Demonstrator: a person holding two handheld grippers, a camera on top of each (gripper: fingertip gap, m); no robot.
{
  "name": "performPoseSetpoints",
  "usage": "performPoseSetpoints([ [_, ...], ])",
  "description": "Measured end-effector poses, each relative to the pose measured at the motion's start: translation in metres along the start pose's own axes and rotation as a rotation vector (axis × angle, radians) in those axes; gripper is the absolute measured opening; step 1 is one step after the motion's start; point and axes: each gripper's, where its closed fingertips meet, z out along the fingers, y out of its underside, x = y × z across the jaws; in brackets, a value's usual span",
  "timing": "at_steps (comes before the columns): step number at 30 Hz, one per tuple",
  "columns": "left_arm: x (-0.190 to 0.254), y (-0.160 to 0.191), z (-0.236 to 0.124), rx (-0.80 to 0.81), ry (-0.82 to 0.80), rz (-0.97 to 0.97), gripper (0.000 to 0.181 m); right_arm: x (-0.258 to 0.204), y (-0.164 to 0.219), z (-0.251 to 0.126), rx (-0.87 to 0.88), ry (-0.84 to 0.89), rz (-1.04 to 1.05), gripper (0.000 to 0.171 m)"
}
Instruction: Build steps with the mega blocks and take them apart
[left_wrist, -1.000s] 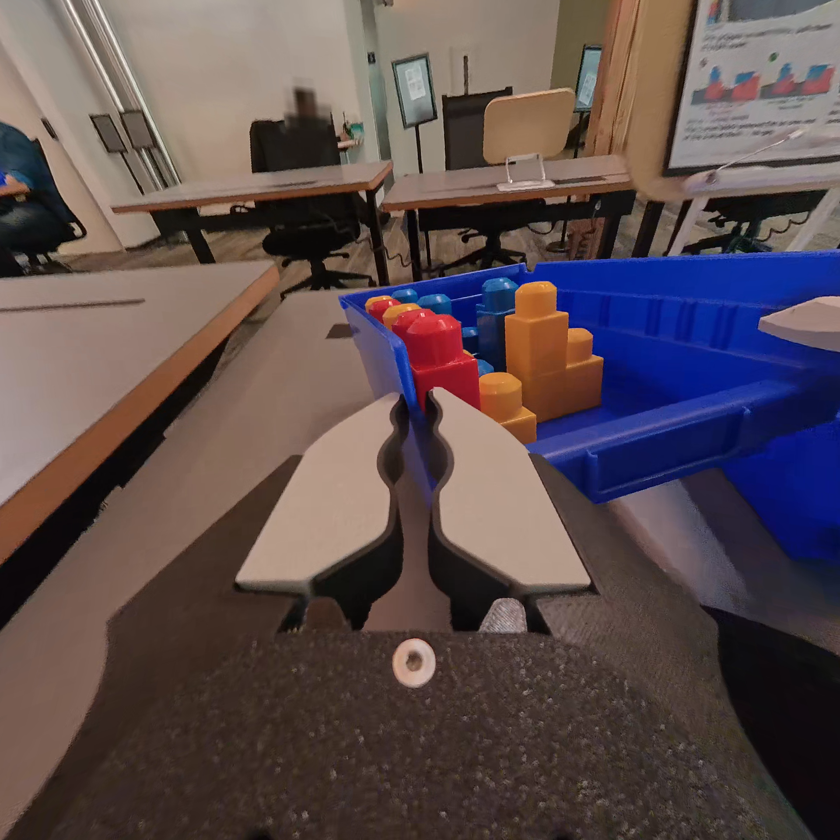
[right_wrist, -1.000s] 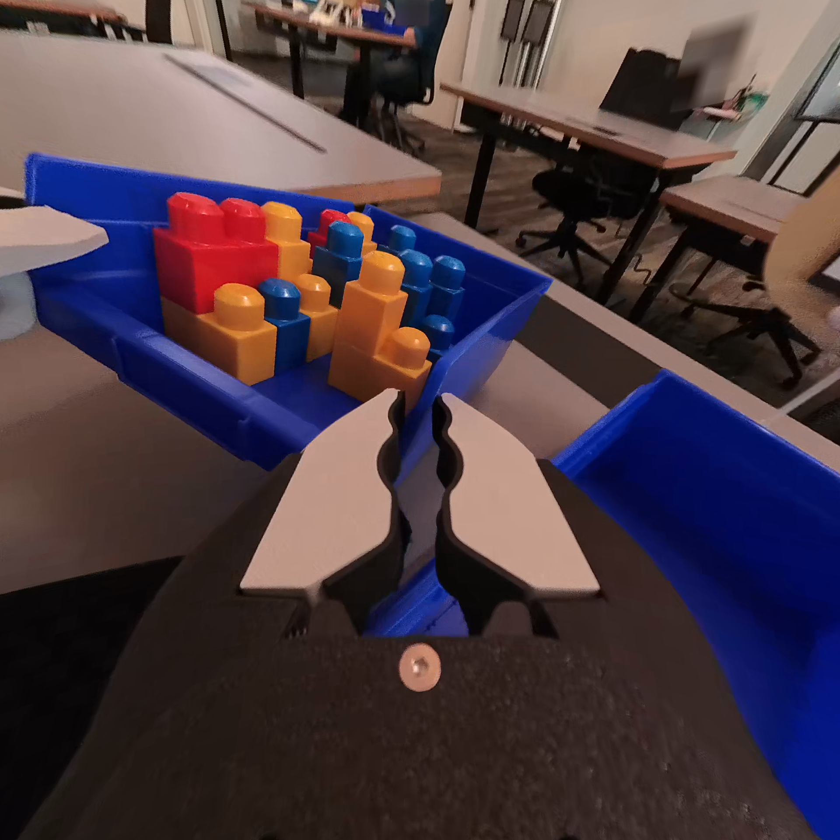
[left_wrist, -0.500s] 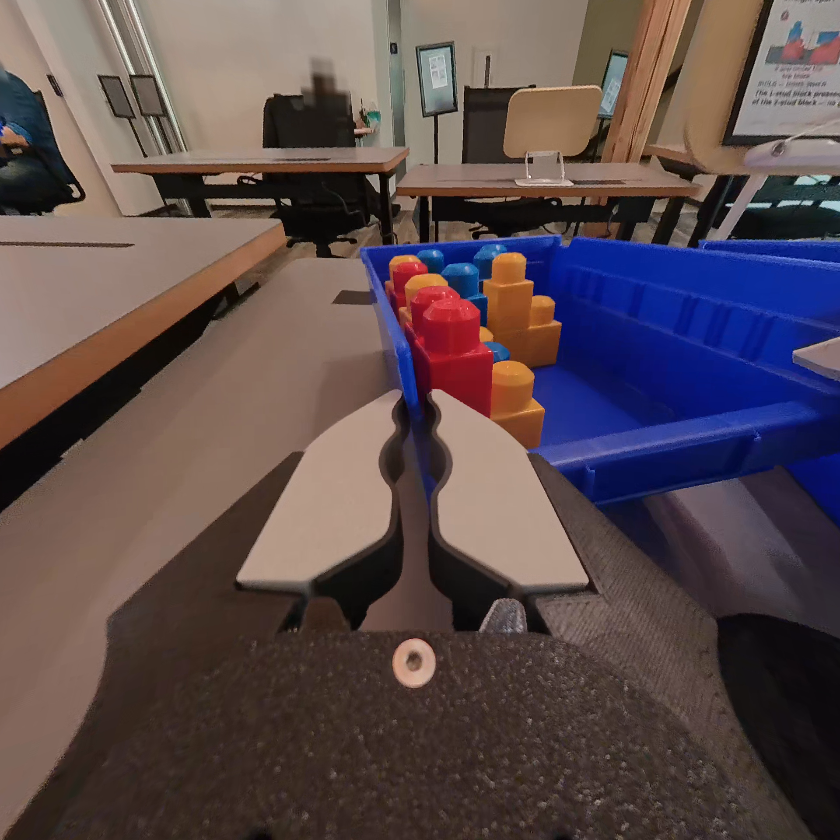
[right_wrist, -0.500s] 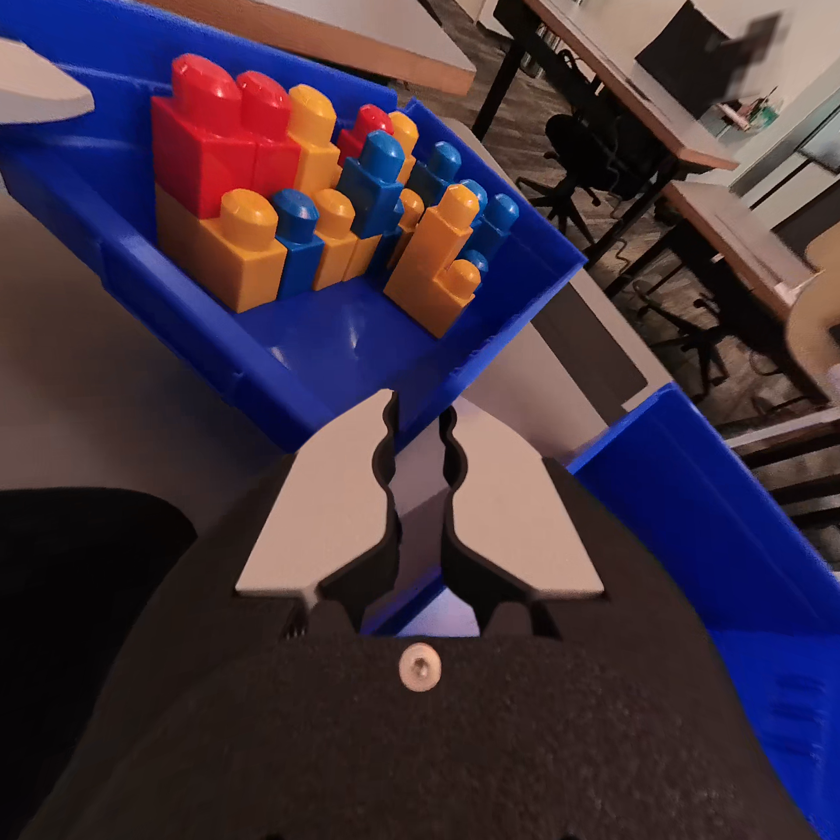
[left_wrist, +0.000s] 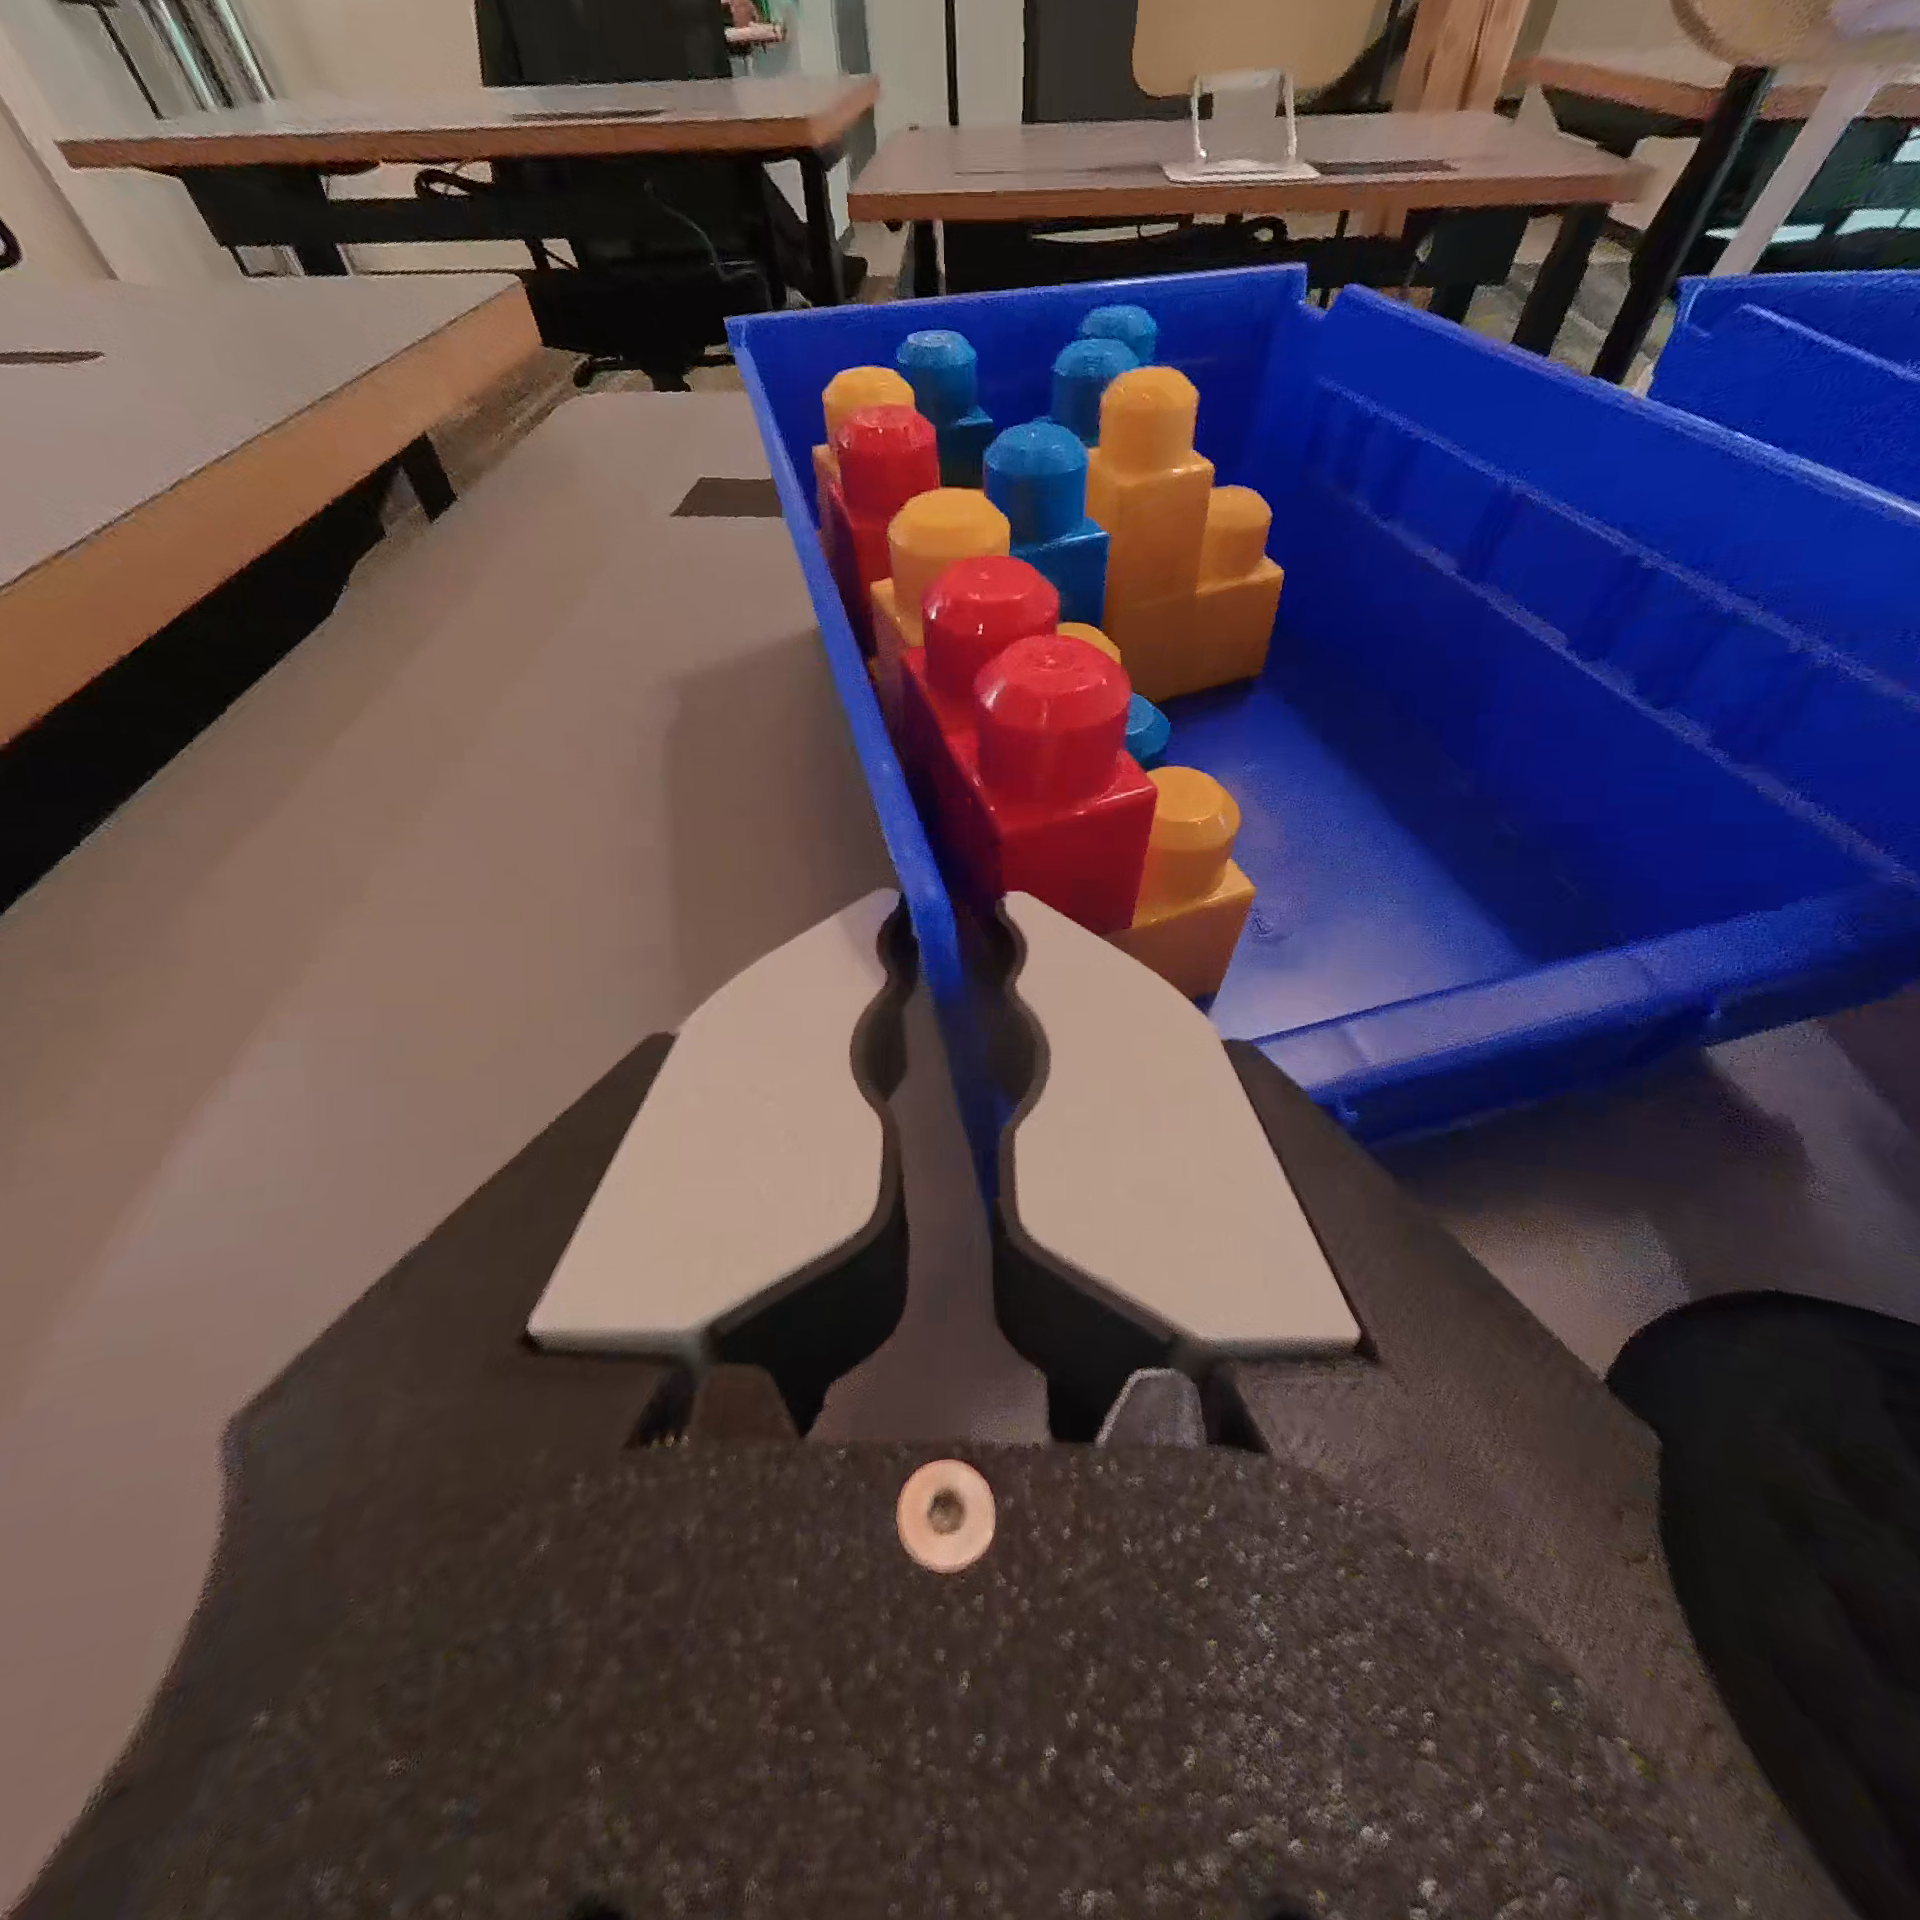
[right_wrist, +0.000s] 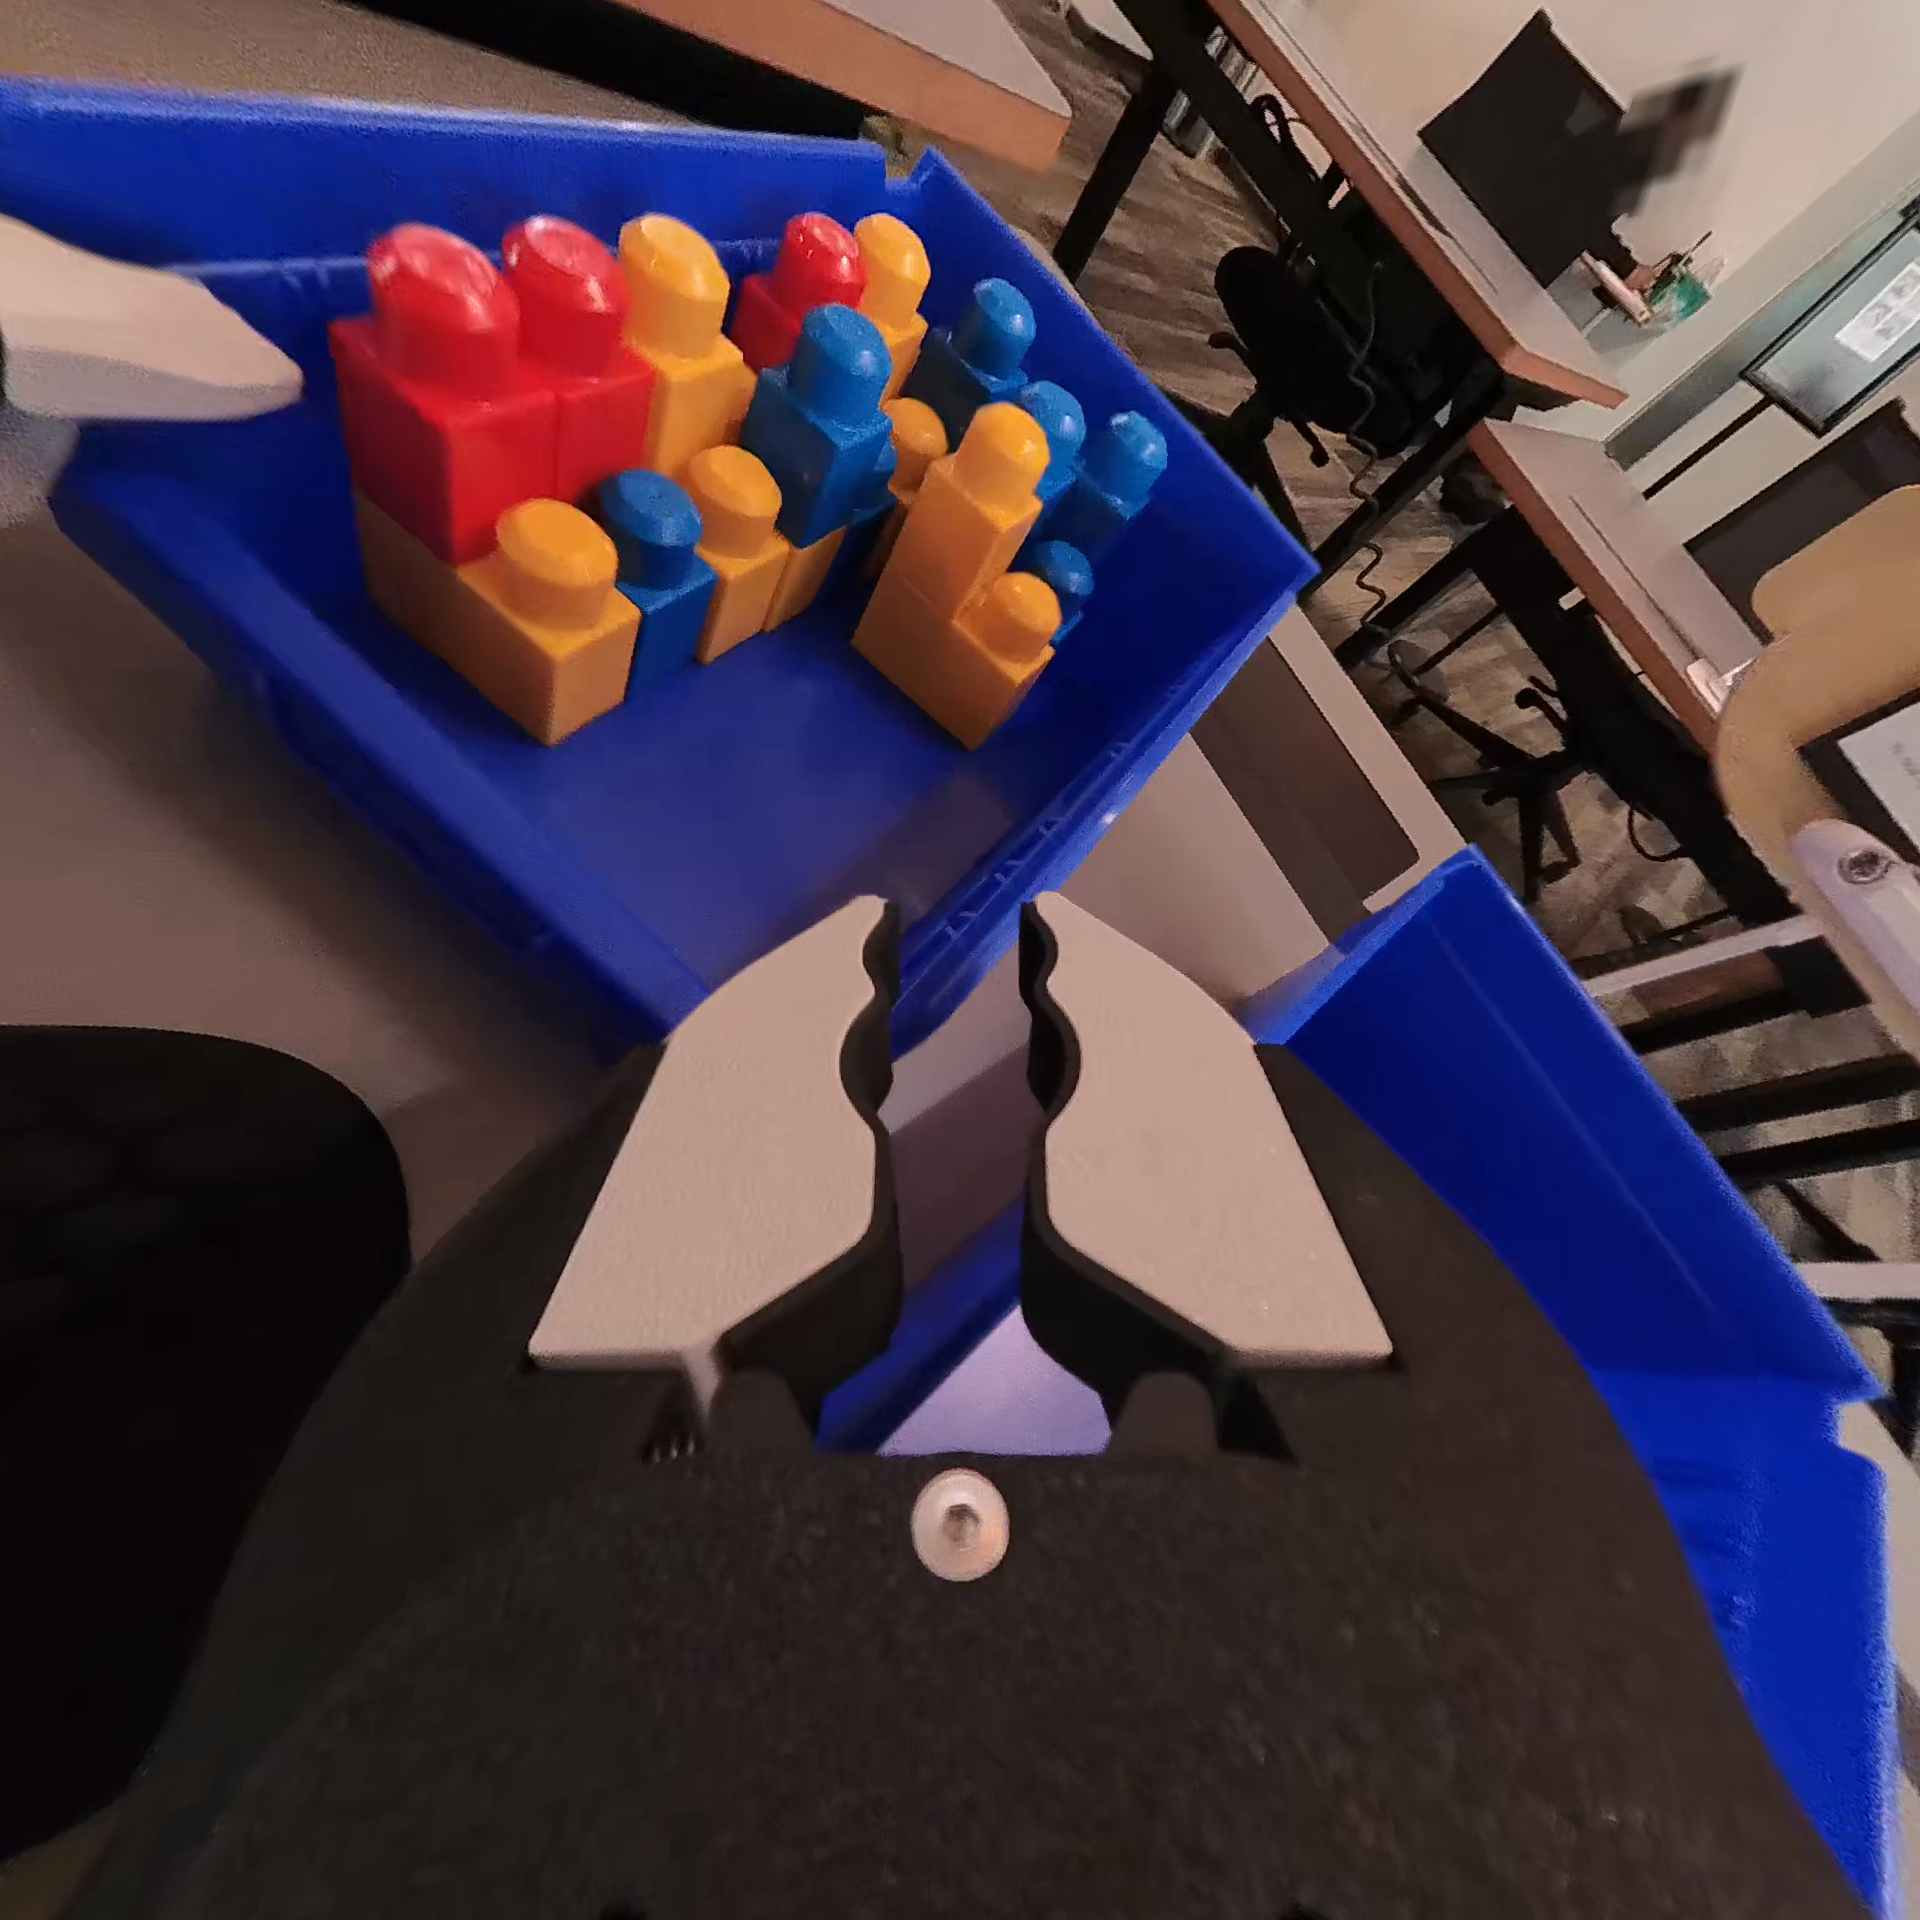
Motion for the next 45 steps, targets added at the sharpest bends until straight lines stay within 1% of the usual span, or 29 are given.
performPoseSetpoints([
  [5, 0.000, -0.003, -0.001, 0.019, 0.001, -0.004, 0.014, 0.009, -0.007, -0.017, 0.056, -0.023, 0.094, 0.024],
  [7, 0.001, -0.010, -0.004, 0.056, 0.005, 0.005, 0.022, 0.023, -0.008, -0.034, 0.085, -0.014, 0.140, 0.025],
  [10, -0.002, -0.024, -0.012, 0.126, -0.019, 0.019, 0.034, 0.058, -0.002, -0.071, 0.131, 0.024, 0.232, 0.032],
  [12, -0.003, -0.031, -0.016, 0.154, -0.027, 0.016, 0.035, 0.089, 0.015, -0.100, 0.145, 0.082, 0.292, 0.038],
  [15, -0.002, -0.029, -0.016, 0.140, -0.019, 0.005, 0.037, 0.130, 0.063, -0.141, 0.117, 0.183, 0.382, 0.051],
  [17, 0.001, -0.028, -0.015, 0.138, -0.016, 0.013, 0.037, 0.143, 0.102, -0.163, 0.073, 0.220, 0.456, 0.063],
  [19, 0.003, -0.028, -0.014, 0.136, -0.017, 0.026, 0.038, 0.143, 0.136, -0.179, 0.047, 0.226, 0.534, 0.072],
  [22, 0.007, -0.028, -0.014, 0.138, -0.017, 0.035, 0.039, 0.121, 0.166, -0.185, 0.032, 0.188, 0.619, 0.078],
  [26, 0.007, -0.029, -0.015, 0.139, -0.034, 0.052, 0.040, 0.098, 0.180, -0.159, -0.005, 0.152, 0.652, 0.086],
  [28, 0.006, -0.030, -0.016, 0.148, -0.038, 0.057, 0.039, 0.101, 0.181, -0.146, -0.011, 0.169, 0.681, 0.081],
  [29, 0.006, -0.030, -0.015, 0.147, -0.036, 0.053, 0.039, 0.104, 0.186, -0.140, -0.032, 0.190, 0.688, 0.073],
  [30, 0.005, -0.029, -0.015, 0.148, -0.035, 0.050, 0.039, 0.107, 0.191, -0.136, -0.049, 0.202, 0.690, 0.052],
  [31, 0.004, -0.029, -0.015, 0.149, -0.036, 0.050, 0.039, 0.109, 0.194, -0.134, -0.055, 0.209, 0.697, 0.021],
  [34, 0.003, -0.028, -0.015, 0.151, -0.039, 0.049, 0.039, 0.124, 0.206, -0.139, -0.090, 0.274, 0.722, 0.005],
  [36, 0.002, -0.029, -0.016, 0.156, -0.038, 0.047, 0.039, 0.130, 0.208, -0.146, -0.062, 0.249, 0.762, 0.004],
  [41, 0.002, -0.031, -0.017, 0.168, -0.045, 0.050, 0.039, 0.148, 0.206, -0.172, -0.006, 0.257, 0.774, 0.004],
  [45, 0.002, -0.032, -0.018, 0.172, -0.047, 0.050, 0.039, 0.176, 0.210, -0.202, 0.037, 0.337, 0.773, 0.004],
])
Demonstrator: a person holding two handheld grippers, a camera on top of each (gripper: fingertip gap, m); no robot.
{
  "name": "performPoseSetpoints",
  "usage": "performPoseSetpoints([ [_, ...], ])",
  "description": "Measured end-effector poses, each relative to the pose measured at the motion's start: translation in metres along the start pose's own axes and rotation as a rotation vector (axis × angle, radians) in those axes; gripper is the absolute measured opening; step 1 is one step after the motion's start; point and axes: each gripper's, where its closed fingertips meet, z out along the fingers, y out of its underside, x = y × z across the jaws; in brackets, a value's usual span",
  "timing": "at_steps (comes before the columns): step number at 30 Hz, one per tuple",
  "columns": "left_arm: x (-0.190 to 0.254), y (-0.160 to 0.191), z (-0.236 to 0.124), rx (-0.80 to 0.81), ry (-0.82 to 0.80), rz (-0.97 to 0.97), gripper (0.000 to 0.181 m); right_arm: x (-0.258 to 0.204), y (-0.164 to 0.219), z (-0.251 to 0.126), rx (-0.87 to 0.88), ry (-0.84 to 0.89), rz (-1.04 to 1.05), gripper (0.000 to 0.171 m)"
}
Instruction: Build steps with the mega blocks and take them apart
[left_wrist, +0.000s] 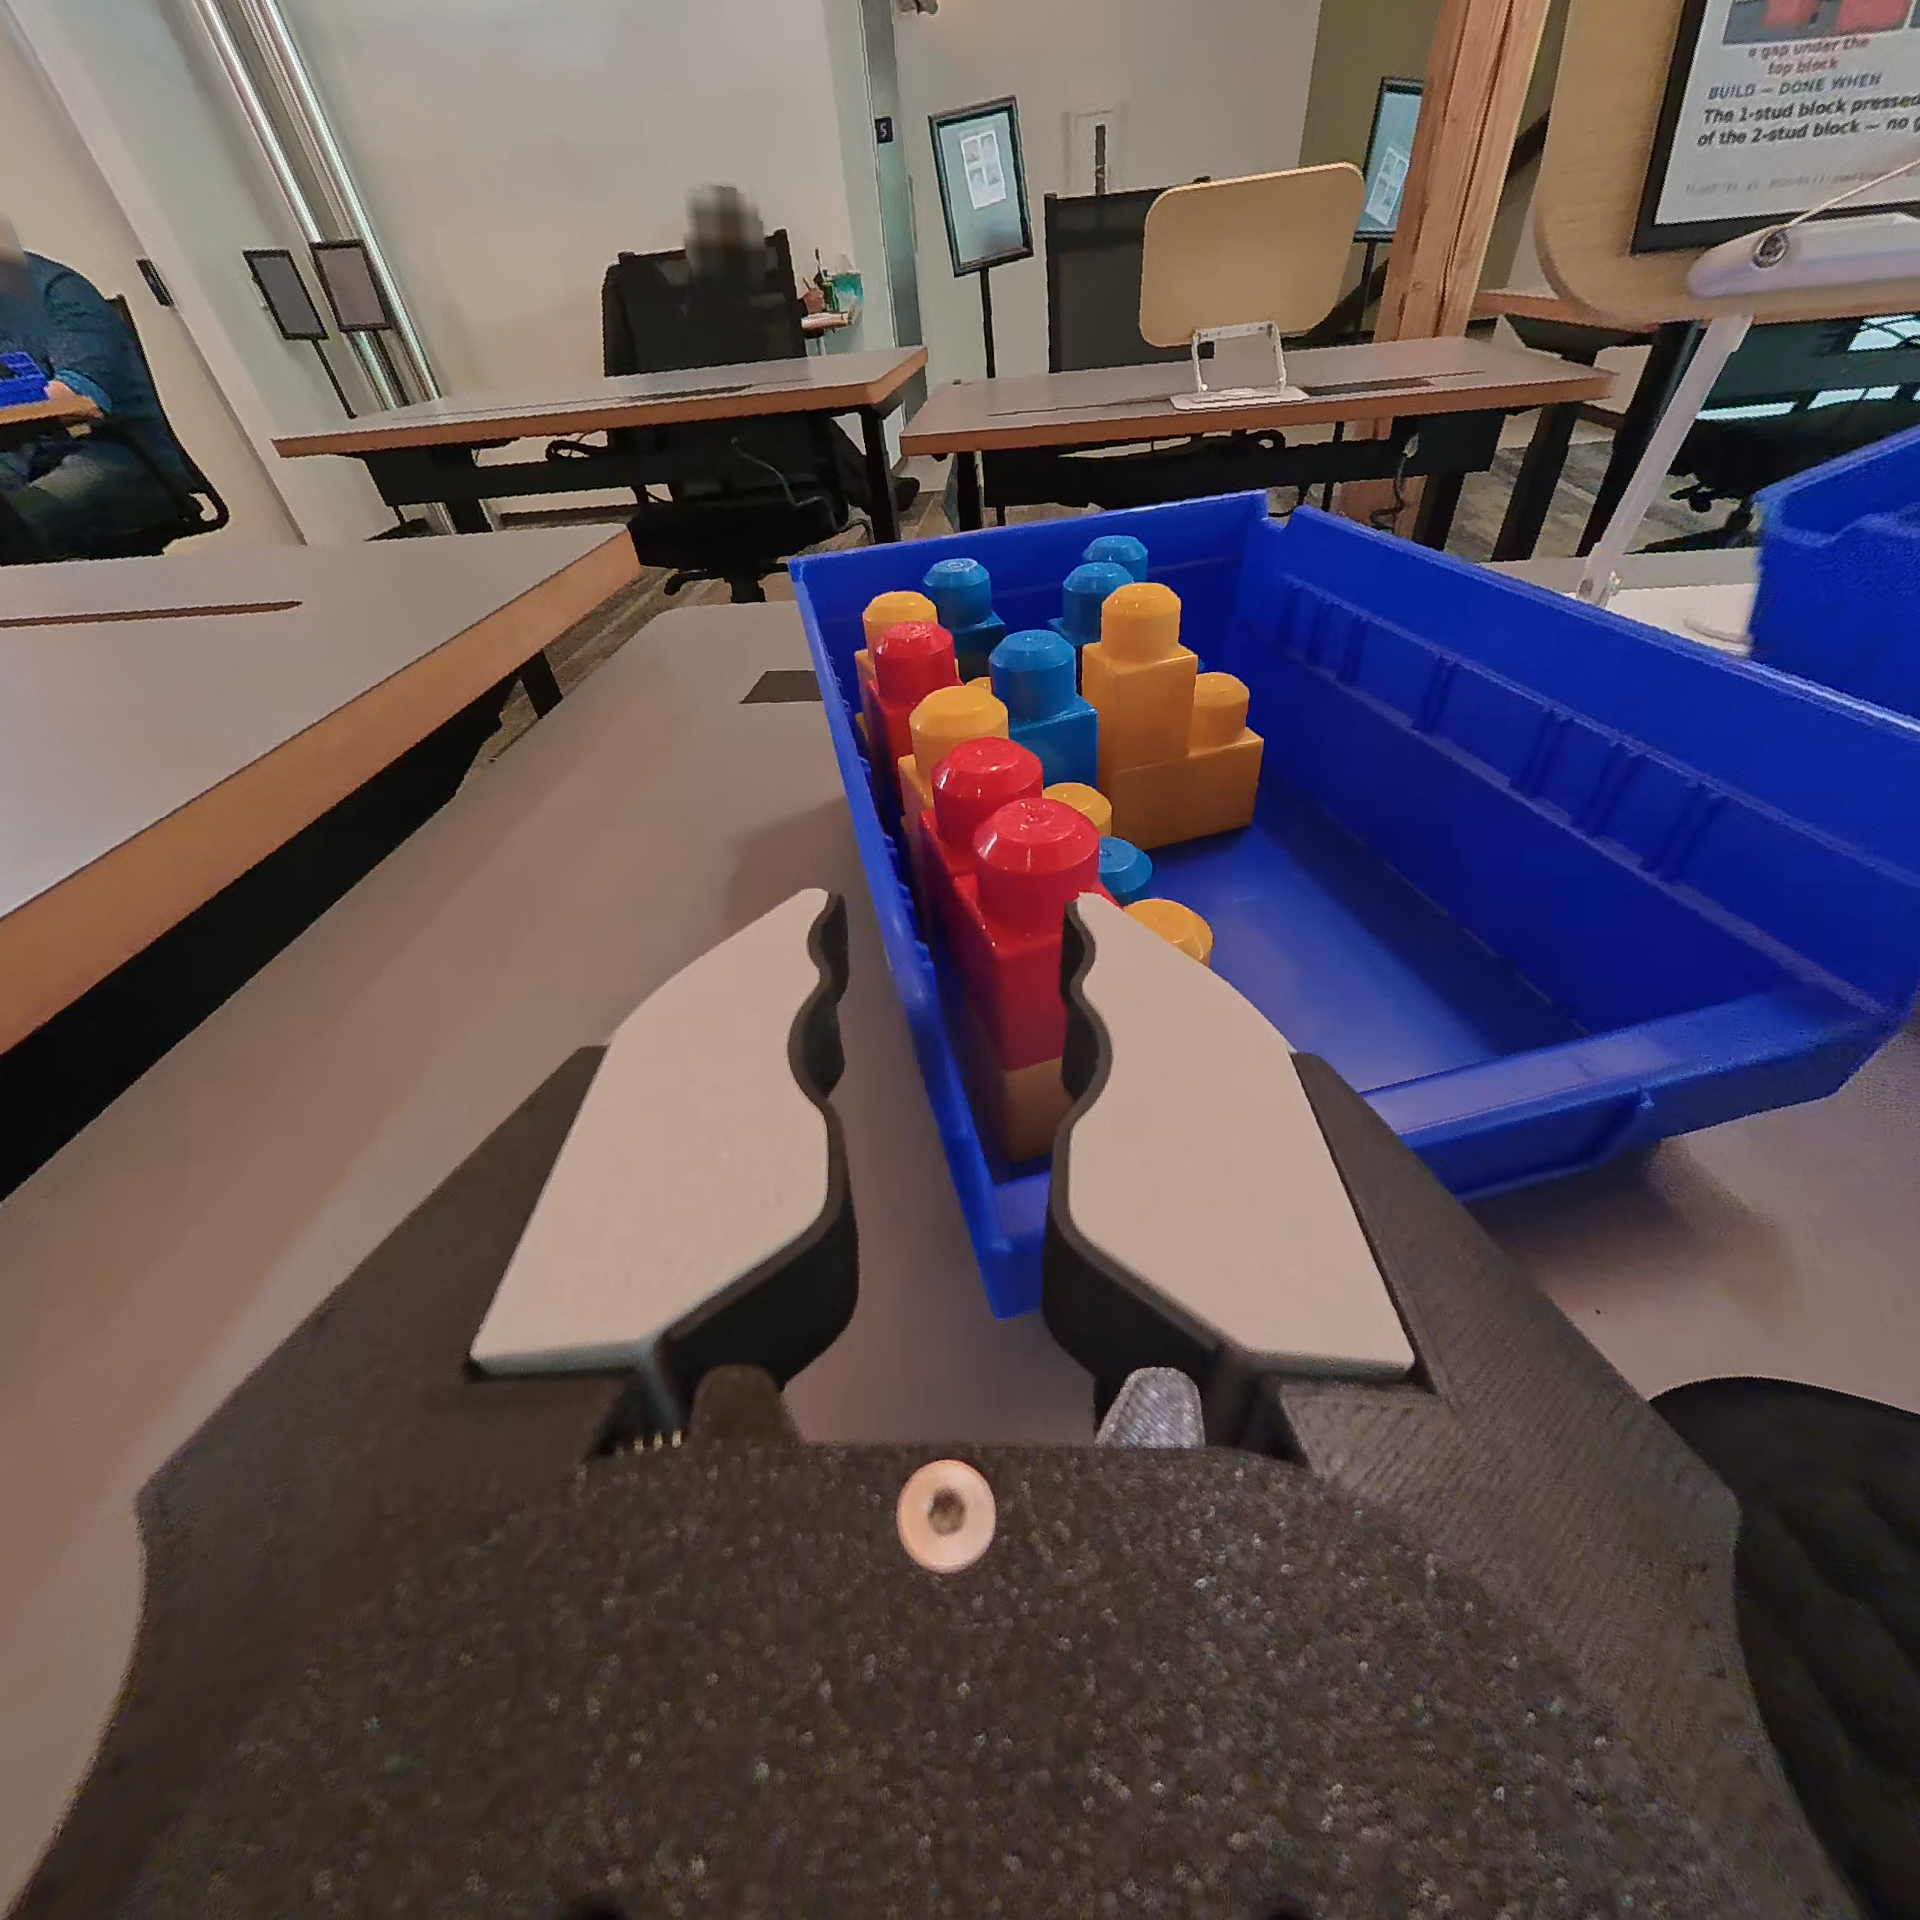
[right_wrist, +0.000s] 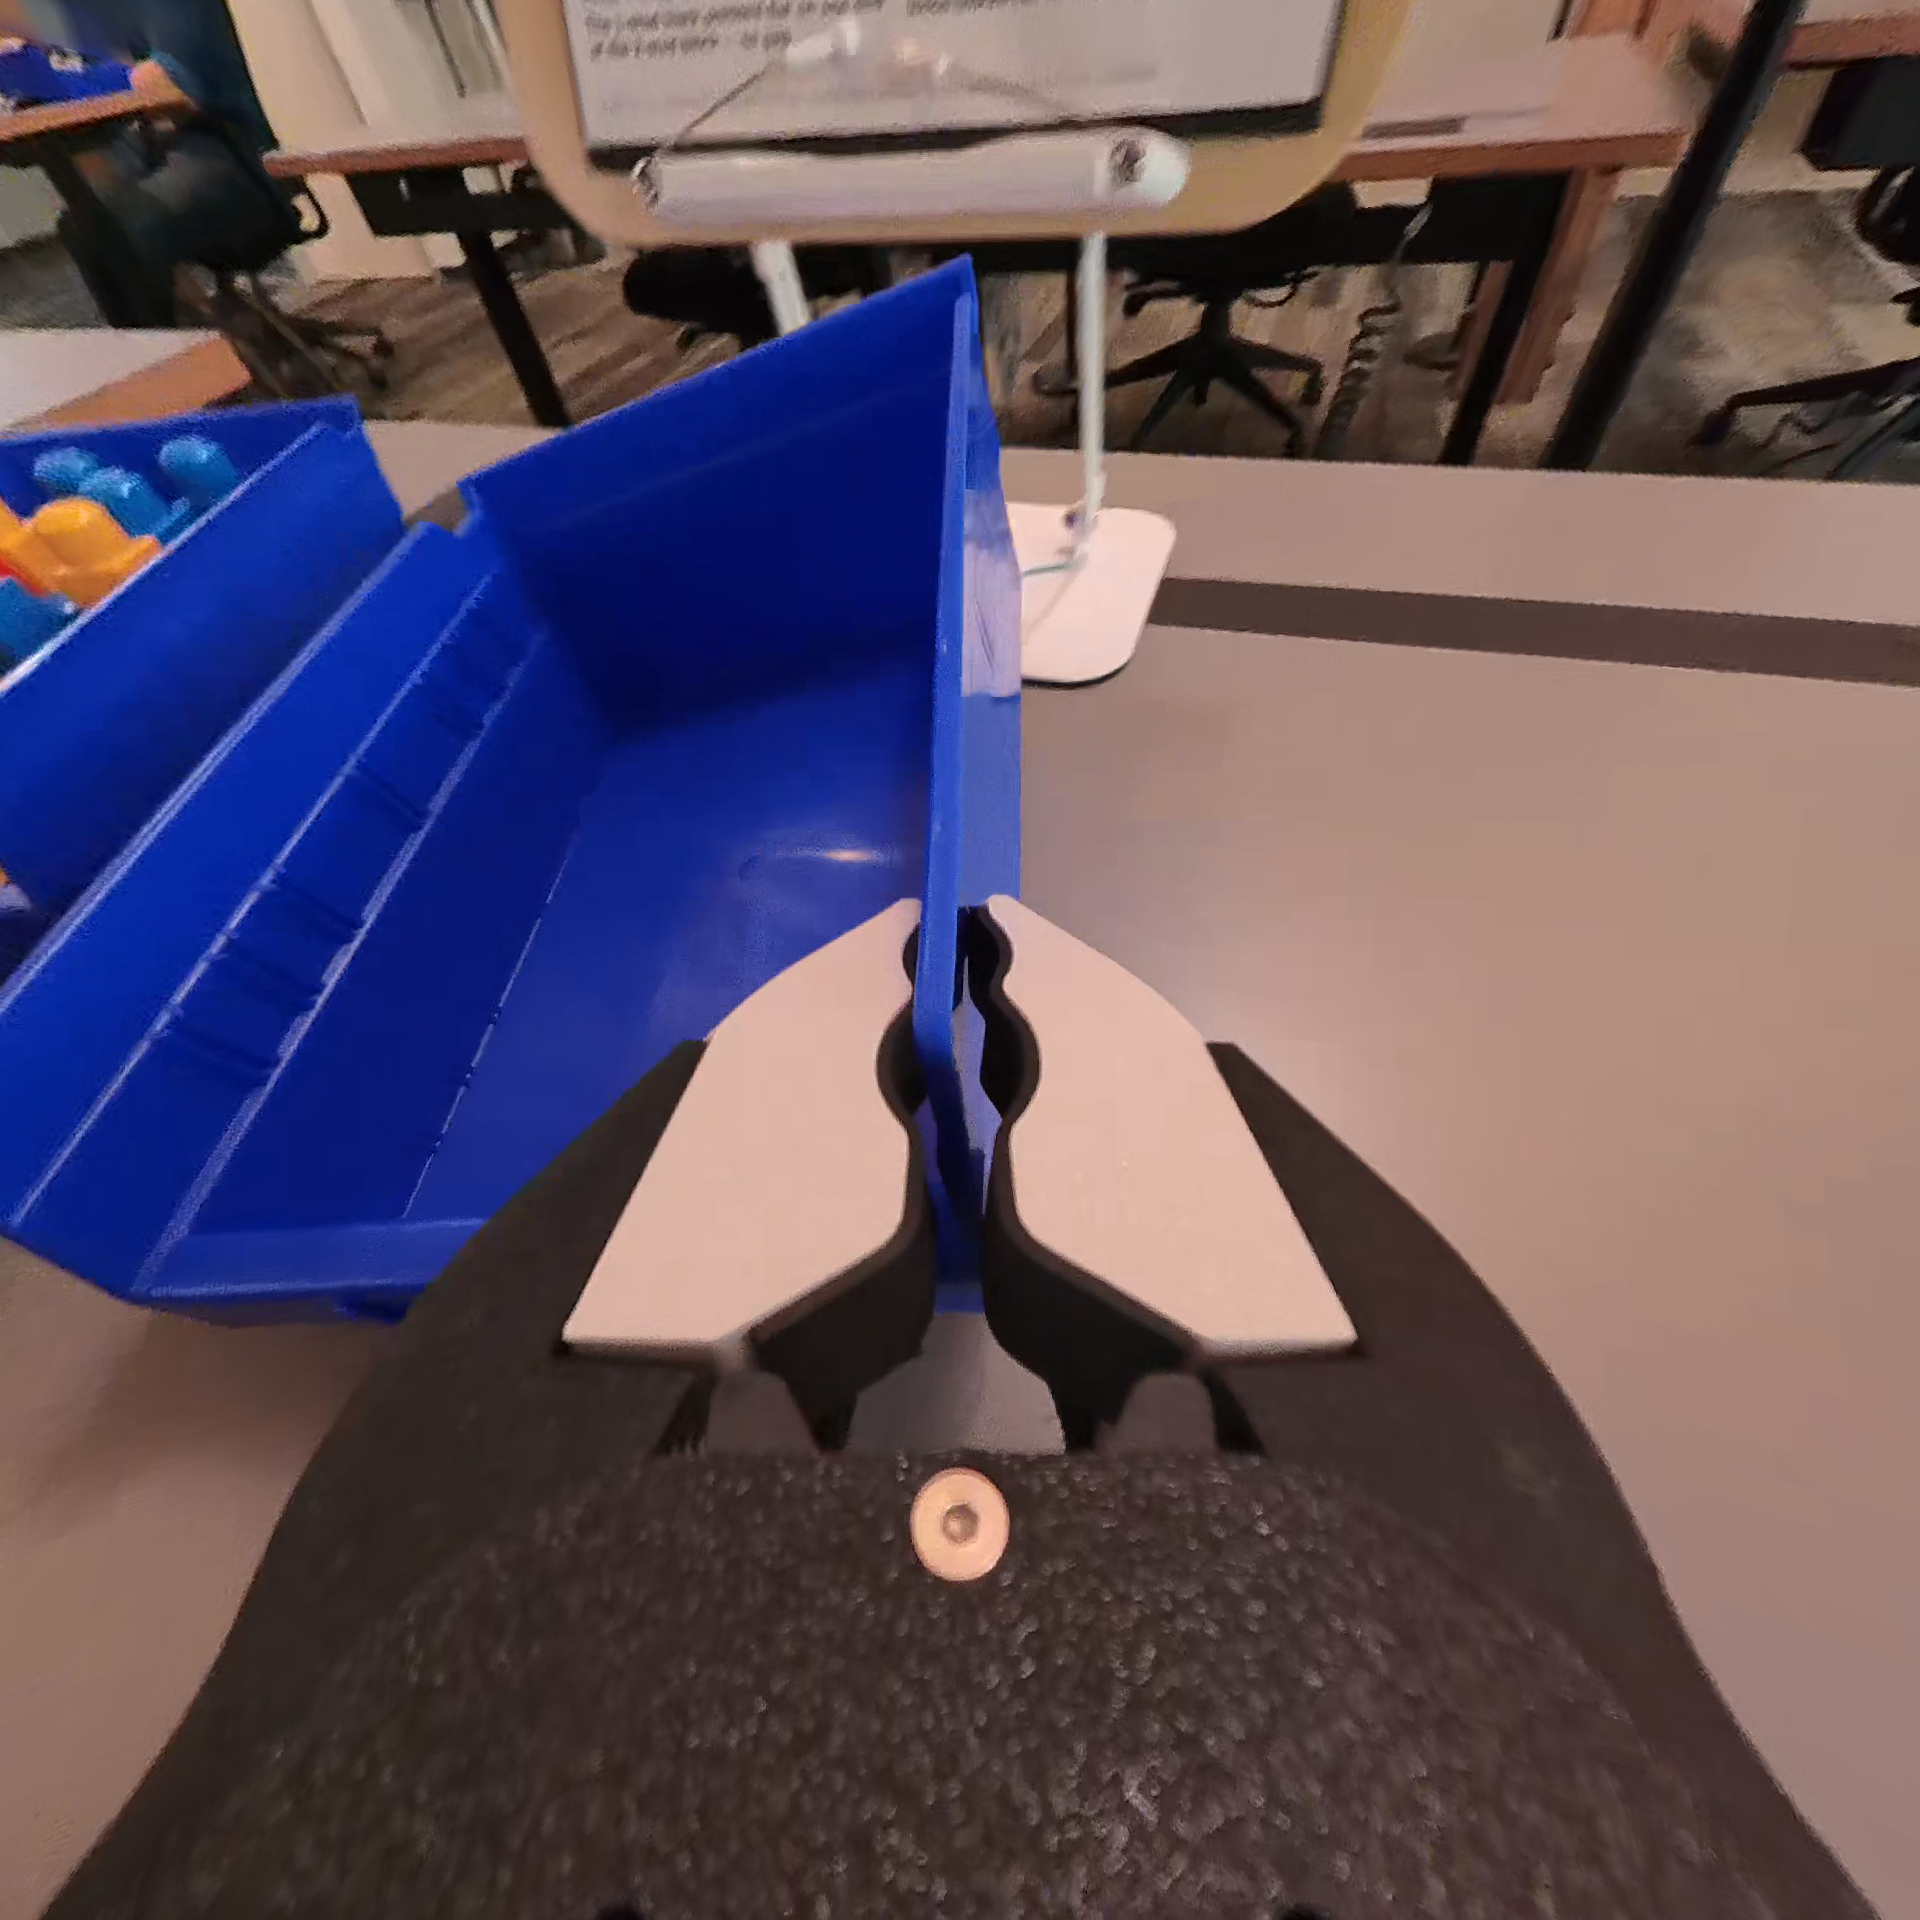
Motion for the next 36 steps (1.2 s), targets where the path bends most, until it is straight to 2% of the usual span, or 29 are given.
performPoseSetpoints([
  [5, 0.000, 0.000, 0.000, 0.001, -0.003, 0.004, 0.038, 0.061, -0.033, -0.034, 0.116, 0.075, 0.125, 0.004],
  [11, 0.001, -0.001, 0.000, 0.006, -0.007, 0.002, 0.038, 0.142, -0.058, -0.060, 0.224, 0.266, 0.210, 0.004],
  [16, 0.000, -0.002, 0.000, 0.009, -0.008, -0.002, 0.038, 0.204, -0.050, -0.054, 0.258, 0.462, 0.261, 0.004],
  [21, -0.001, 0.000, 0.001, 0.003, -0.011, -0.002, 0.037, 0.248, -0.017, -0.038, 0.209, 0.599, 0.281, 0.005],
  [28, 0.001, 0.004, 0.003, -0.011, -0.007, 0.005, 0.037, 0.261, 0.023, -0.028, 0.109, 0.639, 0.311, 0.005],
  [32, 0.001, 0.010, 0.005, -0.036, 0.000, 0.005, 0.031, 0.258, 0.025, -0.027, 0.101, 0.640, 0.274, 0.005],
  [36, 0.000, 0.018, 0.008, -0.077, -0.010, 0.015, 0.025, 0.251, 0.015, -0.033, 0.139, 0.612, 0.267, 0.024],
])
